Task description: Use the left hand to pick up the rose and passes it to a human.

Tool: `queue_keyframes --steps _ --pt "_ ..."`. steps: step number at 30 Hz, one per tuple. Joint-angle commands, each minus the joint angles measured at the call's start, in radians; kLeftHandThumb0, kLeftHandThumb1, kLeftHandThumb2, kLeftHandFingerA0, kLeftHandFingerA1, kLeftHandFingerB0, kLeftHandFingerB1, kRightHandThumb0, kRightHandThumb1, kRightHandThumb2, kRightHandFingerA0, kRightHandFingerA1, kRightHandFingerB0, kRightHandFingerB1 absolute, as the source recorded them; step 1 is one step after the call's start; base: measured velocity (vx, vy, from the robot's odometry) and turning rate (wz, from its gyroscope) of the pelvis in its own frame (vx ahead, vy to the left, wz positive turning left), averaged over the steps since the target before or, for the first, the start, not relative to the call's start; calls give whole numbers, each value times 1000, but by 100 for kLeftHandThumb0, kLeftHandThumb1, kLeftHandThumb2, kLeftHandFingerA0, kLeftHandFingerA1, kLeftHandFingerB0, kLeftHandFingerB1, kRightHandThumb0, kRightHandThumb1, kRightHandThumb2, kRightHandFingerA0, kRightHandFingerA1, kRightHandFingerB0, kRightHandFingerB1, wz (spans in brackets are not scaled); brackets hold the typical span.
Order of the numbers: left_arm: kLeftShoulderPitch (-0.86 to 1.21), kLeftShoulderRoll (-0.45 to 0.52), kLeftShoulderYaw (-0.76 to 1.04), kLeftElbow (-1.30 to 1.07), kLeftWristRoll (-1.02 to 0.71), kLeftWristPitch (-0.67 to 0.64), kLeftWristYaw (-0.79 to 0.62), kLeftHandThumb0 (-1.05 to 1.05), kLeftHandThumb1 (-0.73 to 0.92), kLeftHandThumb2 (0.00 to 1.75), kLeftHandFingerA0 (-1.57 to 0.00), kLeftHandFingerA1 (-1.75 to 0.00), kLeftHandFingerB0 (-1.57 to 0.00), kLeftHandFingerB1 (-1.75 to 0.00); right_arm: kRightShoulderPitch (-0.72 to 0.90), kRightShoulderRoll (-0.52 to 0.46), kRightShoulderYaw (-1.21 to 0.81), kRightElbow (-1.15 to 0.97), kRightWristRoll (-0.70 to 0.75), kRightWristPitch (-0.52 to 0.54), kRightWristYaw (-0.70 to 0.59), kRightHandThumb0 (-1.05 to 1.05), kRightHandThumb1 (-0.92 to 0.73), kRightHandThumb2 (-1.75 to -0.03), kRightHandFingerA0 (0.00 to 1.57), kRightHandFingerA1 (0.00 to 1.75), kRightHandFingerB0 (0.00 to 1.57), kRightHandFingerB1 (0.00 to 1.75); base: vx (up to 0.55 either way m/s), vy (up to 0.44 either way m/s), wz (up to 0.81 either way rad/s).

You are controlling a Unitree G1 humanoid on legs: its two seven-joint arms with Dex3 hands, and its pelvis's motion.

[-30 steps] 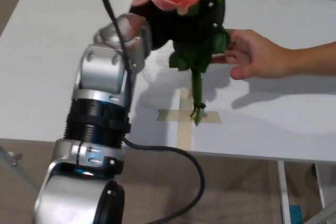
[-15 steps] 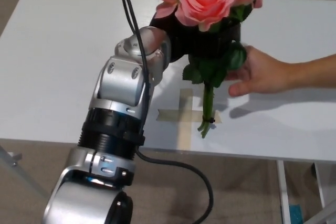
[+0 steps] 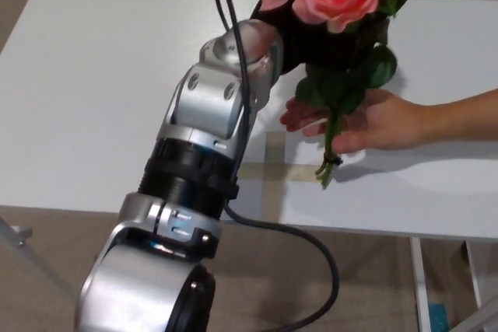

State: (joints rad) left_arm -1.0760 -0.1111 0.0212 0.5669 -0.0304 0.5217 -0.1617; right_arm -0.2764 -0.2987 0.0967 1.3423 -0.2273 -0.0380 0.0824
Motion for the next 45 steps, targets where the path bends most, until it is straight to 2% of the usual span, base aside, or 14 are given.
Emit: queue_keyframes --steps 1,2,7,22,33,34,35,36,37,38,39,41,42,45 --pt "-58 -55 13 53 -44 -62 11 -17 79 67 -88 -147 -79 -64 -8 -3 -6 2 -3 12 21 -44 -67 -61 68 46 59 42 0 0 0" --pt "-79 -59 20 76 -49 -75 18 -16 81 64 -91 -144 -80 -69 -20 -2 -8 3 -2 17 26 -44 -67 -61 67 46 58 41 0 0 0" --pt "-85 -73 20 96 -59 -86 33 -18 82 64 -92 -144 -80 -59 -17 1 -10 5 -1 22 25 -44 -67 -61 67 46 58 41 0 0 0" --pt "-71 -91 14 95 -80 -89 69 -17 80 66 -93 -144 -81 -65 -15 7 -7 5 -4 18 34 -44 -67 -61 66 45 58 41 0 0 0" --pt "1 -96 -44 75 -79 -122 79 -18 80 63 -100 -139 -83 -57 -18 11 -11 5 1 20 37 -44 -67 -61 67 46 58 41 0 0 0" --pt "4 -95 -45 74 -79 -127 81 -22 78 64 -100 -129 -80 -54 -18 10 -12 6 1 22 39 -44 -67 -61 67 46 58 41 0 0 0" --pt "4 -93 -47 70 -81 -120 80 -30 72 62 -102 -95 -68 -46 -19 11 -12 6 0 23 40 -44 -67 -61 67 46 58 41 0 0 0" --pt "7 -88 -52 63 -84 -110 70 -42 64 62 -84 -51 -31 -33 -18 13 -10 5 -2 24 39 -44 -67 -61 67 46 58 41 0 0 0" --pt "11 -83 -57 55 -87 -100 57 -42 64 62 -84 -51 -31 -33 -17 15 -7 5 -5 24 37 -44 -67 -61 67 46 58 41 0 0 0" --pt "21 -75 -66 43 -91 -95 32 -51 55 58 -33 -36 -8 -22 -14 16 -2 5 -10 23 37 -44 -67 -61 67 46 58 41 0 0 0" --pt "26 -60 -79 40 -95 -94 -10 -75 42 76 0 0 0 -1 -12 17 0 5 -11 22 37 -44 -67 -61 66 46 58 41 0 0 0" --pt "34 -7 -123 42 -97 -105 -140 -77 42 79 0 0 0 -2 -10 18 1 5 -10 22 39 -44 -67 -61 66 45 58 42 0 0 0" --pt "34 8 -136 49 -91 -119 -171 -86 48 57 0 0 0 0 -9 16 2 4 -10 21 40 -44 -67 -61 66 45 59 42 0 0 0" --pt "46 56 -204 38 -49 -151 -238 -90 49 58 0 0 0 0 -5 19 4 4 -9 23 38 -44 -67 -61 66 46 58 41 0 0 0"
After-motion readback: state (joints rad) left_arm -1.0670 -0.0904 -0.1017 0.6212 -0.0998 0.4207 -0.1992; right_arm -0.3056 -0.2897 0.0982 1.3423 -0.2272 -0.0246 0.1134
